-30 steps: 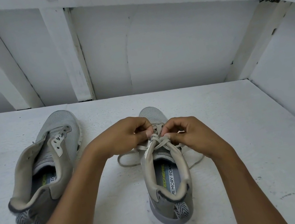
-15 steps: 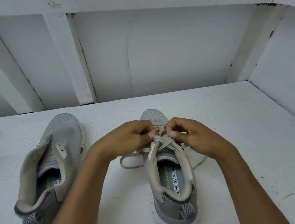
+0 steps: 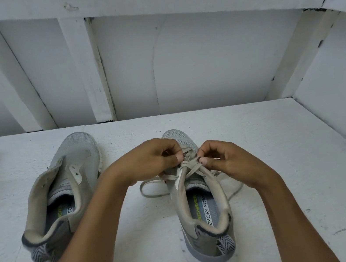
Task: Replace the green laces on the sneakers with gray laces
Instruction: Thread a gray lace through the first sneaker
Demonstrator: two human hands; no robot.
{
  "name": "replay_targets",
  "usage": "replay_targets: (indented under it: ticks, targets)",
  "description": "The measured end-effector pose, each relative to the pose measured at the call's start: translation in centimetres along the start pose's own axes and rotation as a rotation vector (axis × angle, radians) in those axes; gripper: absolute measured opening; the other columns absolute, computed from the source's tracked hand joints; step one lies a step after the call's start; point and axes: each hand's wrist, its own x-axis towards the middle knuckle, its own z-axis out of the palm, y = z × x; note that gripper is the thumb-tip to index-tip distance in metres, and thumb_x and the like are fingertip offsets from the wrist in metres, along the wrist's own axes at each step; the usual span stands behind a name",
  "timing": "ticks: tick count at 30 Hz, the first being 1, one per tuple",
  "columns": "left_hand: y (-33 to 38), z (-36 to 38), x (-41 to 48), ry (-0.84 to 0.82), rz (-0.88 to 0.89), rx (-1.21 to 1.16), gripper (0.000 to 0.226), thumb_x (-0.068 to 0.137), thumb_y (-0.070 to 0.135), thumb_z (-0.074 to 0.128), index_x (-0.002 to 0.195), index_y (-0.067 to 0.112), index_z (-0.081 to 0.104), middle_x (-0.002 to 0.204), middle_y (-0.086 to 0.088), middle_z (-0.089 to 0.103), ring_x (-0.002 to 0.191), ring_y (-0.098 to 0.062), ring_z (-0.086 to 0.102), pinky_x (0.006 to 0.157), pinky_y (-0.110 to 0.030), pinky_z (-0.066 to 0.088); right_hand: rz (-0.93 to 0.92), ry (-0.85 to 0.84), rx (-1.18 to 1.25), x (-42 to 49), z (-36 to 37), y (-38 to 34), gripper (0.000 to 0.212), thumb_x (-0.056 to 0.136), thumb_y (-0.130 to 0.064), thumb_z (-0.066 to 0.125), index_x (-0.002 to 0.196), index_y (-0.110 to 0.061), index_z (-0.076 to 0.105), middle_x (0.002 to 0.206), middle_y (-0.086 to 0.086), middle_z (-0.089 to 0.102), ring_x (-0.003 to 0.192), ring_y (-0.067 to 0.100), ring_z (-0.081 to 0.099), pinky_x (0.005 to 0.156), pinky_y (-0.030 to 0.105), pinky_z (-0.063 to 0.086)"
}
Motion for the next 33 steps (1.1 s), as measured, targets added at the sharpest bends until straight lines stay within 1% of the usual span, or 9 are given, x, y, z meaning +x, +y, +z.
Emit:
replay_targets:
  ticks: [3, 6, 11, 15, 17, 20, 23, 28, 33]
  targets:
    - [0.3, 0.1, 0.0, -0.024, -0.101, -0.154, 0.021, 0.096, 0.007, 0.055, 0.077, 0.011, 0.061, 0.070, 0.000, 0.062, 0.069, -0.016, 0.059, 0.065, -0.029, 0.050, -0.006, -0.030, -0.009, 0.2, 0.2, 0.0, 0.010, 0.099, -0.016, 0.058, 0.089, -0.016, 0.060, 0.083, -0.007, 0.059, 0.075, 0.005, 0.051, 0.070, 0.020, 0.043]
    - [0.1, 0.2, 0.1, -0.015, -0.110, -0.166, 0.019, 0.097, 0.017, 0.058, 0.082, 0.006, 0.059, 0.074, -0.005, 0.058, 0.071, -0.018, 0.057, 0.069, -0.033, 0.050, -0.003, -0.026, 0.005, 0.4, 0.4, 0.2, 0.014, 0.101, -0.014, 0.054, 0.088, -0.016, 0.056, 0.080, -0.005, 0.056, 0.071, 0.004, 0.048, 0.068, 0.019, 0.041]
    - [-0.2, -0.4, -0.4, 0.005, -0.012, 0.059, 0.010, 0.092, 0.020, 0.070, 0.092, 0.010, 0.068, 0.077, 0.003, 0.070, 0.074, -0.022, 0.064, 0.075, -0.040, 0.057, -0.022, 0.000, 0.087, 0.4, 0.4, -0.2, 0.006, 0.098, -0.010, 0.059, 0.092, -0.011, 0.057, 0.081, -0.006, 0.060, 0.066, -0.003, 0.053, 0.062, 0.013, 0.043]
    - [-0.3, -0.2, -0.2, 0.135, 0.080, 0.007, 0.007, 0.092, 0.013, 0.069, 0.088, 0.007, 0.070, 0.080, -0.010, 0.071, 0.068, -0.018, 0.068, 0.071, -0.038, 0.060, -0.047, -0.028, -0.019, 0.7, 0.2, -0.4, 0.006, 0.096, -0.012, 0.062, 0.093, -0.015, 0.065, 0.082, -0.005, 0.063, 0.069, 0.000, 0.055, 0.064, 0.014, 0.044]
    - [-0.3, 0.0, 0.1, 0.148, 0.055, 0.059, 0.014, 0.091, 0.014, 0.069, 0.078, 0.010, 0.066, 0.071, -0.003, 0.068, 0.064, -0.014, 0.066, 0.068, -0.036, 0.058, -0.035, -0.030, -0.044, 0.7, 0.2, -0.4, 0.009, 0.098, -0.013, 0.059, 0.091, -0.014, 0.064, 0.076, -0.010, 0.061, 0.065, -0.001, 0.053, 0.062, 0.014, 0.044]
    - [-0.4, -0.3, 0.3, 0.228, 0.001, 0.113, 0.034, 0.086, 0.004, 0.062, 0.060, 0.016, 0.045, 0.060, 0.001, 0.054, 0.068, -0.026, 0.066, 0.066, -0.040, 0.059, 0.012, -0.020, 0.020, 0.6, 0.0, -0.4, 0.014, 0.100, -0.010, 0.054, 0.087, -0.011, 0.060, 0.065, -0.014, 0.055, 0.058, 0.000, 0.047, 0.058, 0.015, 0.039]
    - [-0.7, -1.4, -0.1, 0.297, 0.002, 0.183, 0.032, 0.087, 0.004, 0.061, 0.062, 0.014, 0.045, 0.064, -0.007, 0.061, 0.072, -0.022, 0.069, 0.062, -0.032, 0.059, 0.052, 0.051, 0.051, 0.3, -0.5, -0.3, 0.019, 0.100, -0.013, 0.053, 0.082, -0.012, 0.058, 0.066, -0.002, 0.050, 0.060, 0.011, 0.039, 0.055, 0.022, 0.032]
    - [-0.5, -0.2, 0.2, 0.094, 0.046, 0.126, 0.004, 0.090, 0.026, 0.070, 0.090, 0.025, 0.066, 0.073, 0.008, 0.068, 0.066, -0.010, 0.064, 0.064, -0.035, 0.057, 0.016, 0.072, 0.066, 0.2, -0.1, -0.1, 0.017, 0.097, -0.013, 0.061, 0.083, -0.010, 0.051, 0.067, -0.003, 0.059, 0.059, 0.004, 0.053, 0.059, 0.018, 0.044]
    - [-0.3, 0.2, 0.1, 0.086, 0.070, 0.114, 0.005, 0.092, 0.024, 0.068, 0.088, 0.023, 0.071, 0.075, 0.004, 0.071, 0.068, -0.013, 0.065, 0.073, -0.041, 0.057, 0.016, 0.036, 0.094, 0.2, 0.1, 0.2, 0.007, 0.094, -0.015, 0.065, 0.094, -0.010, 0.061, 0.077, -0.002, 0.064, 0.069, 0.006, 0.059, 0.067, 0.023, 0.049]
